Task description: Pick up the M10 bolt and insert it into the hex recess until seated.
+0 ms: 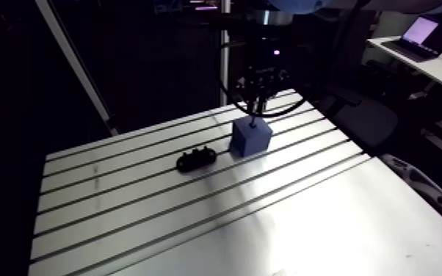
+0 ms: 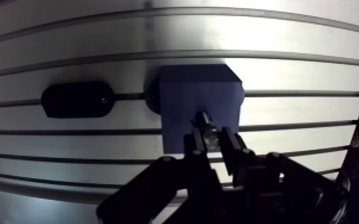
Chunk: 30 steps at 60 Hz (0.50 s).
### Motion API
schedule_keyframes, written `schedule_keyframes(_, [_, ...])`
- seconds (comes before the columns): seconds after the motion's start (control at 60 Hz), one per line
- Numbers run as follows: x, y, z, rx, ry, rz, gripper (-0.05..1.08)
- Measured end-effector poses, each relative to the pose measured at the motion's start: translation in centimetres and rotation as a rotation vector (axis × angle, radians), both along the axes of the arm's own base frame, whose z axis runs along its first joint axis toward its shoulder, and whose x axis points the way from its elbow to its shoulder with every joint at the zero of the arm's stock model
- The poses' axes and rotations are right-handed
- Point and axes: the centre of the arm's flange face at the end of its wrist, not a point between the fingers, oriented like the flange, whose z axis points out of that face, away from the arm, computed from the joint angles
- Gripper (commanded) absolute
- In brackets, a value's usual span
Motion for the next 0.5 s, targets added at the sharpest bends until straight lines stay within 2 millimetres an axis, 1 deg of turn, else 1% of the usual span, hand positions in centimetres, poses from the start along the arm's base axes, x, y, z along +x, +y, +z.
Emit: schedule_keyframes(0.5, [0.13,0.06,-0.10,-0.001,-0.003,-0.002,0.75])
